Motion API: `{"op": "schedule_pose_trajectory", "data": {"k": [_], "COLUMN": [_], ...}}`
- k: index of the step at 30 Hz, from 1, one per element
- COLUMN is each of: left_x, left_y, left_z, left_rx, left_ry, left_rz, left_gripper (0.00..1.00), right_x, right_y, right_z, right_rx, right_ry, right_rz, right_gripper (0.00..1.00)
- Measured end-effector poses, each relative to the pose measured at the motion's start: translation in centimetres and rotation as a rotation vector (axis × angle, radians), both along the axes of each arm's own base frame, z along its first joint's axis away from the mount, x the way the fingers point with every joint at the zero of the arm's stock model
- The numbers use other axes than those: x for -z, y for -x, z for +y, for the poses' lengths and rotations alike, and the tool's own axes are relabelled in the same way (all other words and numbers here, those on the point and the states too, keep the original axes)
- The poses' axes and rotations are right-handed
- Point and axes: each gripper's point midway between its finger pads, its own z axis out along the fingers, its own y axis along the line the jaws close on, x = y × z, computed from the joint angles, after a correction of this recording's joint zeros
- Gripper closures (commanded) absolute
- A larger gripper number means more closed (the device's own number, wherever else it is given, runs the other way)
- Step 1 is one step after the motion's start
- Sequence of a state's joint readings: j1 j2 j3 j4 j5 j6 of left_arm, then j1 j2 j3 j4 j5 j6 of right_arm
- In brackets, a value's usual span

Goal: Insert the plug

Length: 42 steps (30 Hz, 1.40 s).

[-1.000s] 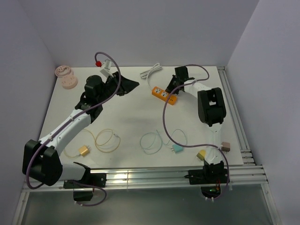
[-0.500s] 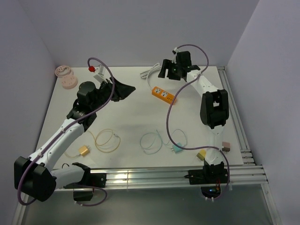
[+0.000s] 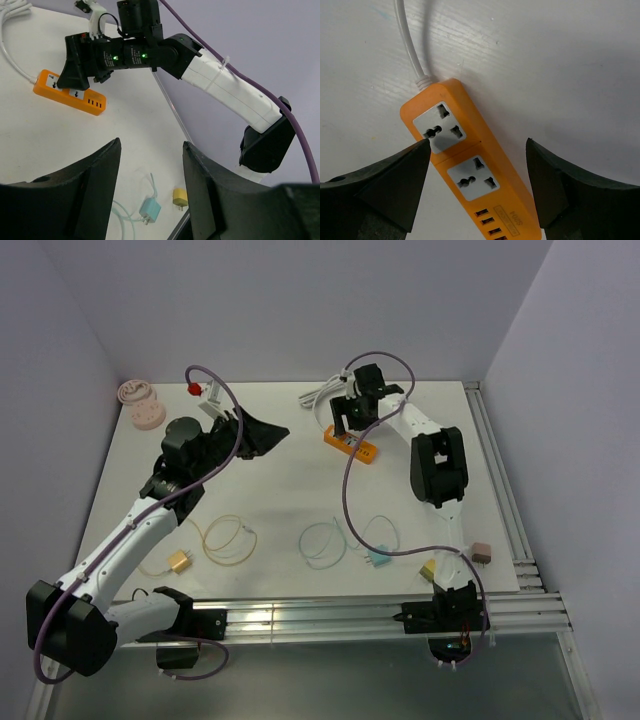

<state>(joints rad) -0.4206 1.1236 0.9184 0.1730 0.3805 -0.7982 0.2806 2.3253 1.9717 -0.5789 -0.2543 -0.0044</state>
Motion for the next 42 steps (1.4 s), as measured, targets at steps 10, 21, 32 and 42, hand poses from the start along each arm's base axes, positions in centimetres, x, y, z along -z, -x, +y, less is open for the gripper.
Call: {"op": "schedule_pose_trajectory", "data": {"k": [10, 21, 32, 42], "left_x": [0.0, 0.4, 0.4, 1.0], "left_y": [0.3, 0.6, 0.8, 1.1], "left_z": [-0.2, -0.6, -1.1, -1.6], "left_rx": [0.018, 0.035, 0.049, 0.064], "left_ry": [0.001, 0.002, 0.005, 0.000], "left_rz": [-0.001, 0.001, 0.000, 0.011], "left_gripper": [0.41, 0.43, 0.43, 0.43], "right_x": [1.0, 1.5, 1.7, 1.8], "right_y": [1.6, 2.6, 5.4, 9.4], "right_z": [0.6, -1.6, -4.2, -5.6], "right_rx": [-0.068, -0.084, -0.040, 0.076], "right_ry": [0.181, 0.288, 0.361, 0.329], "right_rz": [-0.006, -0.012, -0.014, 0.023], "right_gripper": [0.23, 0.78, 1.00, 1.00]}}
